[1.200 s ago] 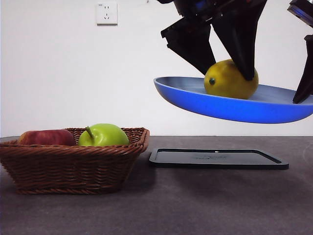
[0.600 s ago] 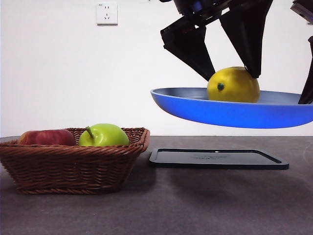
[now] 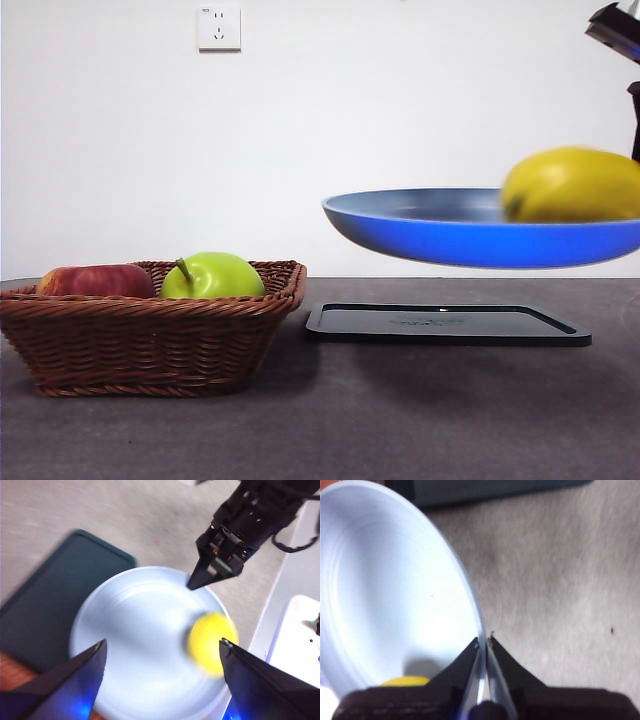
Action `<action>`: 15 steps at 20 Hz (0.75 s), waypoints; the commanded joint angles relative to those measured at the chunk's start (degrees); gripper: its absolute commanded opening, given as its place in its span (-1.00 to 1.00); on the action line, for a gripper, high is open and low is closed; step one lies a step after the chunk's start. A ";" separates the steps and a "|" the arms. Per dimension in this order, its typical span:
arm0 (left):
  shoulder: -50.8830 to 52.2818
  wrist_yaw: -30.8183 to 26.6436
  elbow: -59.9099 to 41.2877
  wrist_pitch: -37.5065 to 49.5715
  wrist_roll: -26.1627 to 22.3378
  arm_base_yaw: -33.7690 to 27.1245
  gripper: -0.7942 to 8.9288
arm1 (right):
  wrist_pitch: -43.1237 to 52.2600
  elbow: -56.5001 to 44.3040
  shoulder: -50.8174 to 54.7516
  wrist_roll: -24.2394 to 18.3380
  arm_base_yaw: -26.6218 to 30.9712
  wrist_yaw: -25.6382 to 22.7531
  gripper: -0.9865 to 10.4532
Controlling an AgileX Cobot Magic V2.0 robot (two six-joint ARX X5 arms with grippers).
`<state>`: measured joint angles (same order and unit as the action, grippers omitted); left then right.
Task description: Take the lemon from the basket,put the lemon in the plate,hand out the plate
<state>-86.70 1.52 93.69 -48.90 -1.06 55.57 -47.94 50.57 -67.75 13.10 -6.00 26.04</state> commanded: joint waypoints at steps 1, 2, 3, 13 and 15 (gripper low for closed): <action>4.81 0.02 1.33 -2.73 -0.57 -1.92 -0.04 | 0.79 3.87 -3.54 0.81 0.00 0.39 -0.82; 6.91 0.02 1.33 -4.22 -0.55 -3.04 -0.04 | 0.81 5.31 -5.20 0.79 0.00 0.39 -0.82; 9.53 -0.02 1.33 -6.25 -0.55 -4.44 -0.04 | 0.81 7.37 -7.63 0.61 0.00 0.39 -0.82; 27.93 -3.13 1.33 -20.09 -0.15 -9.94 -0.04 | 0.79 32.63 -36.20 0.85 1.66 -2.40 -0.82; 29.46 -3.39 1.33 -20.96 0.00 -9.94 -0.04 | 0.81 36.15 -40.87 1.09 2.34 -2.36 -0.82</action>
<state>-56.66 -1.80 93.69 -70.13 -1.04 45.39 -47.42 85.34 -107.70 13.58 -3.64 23.31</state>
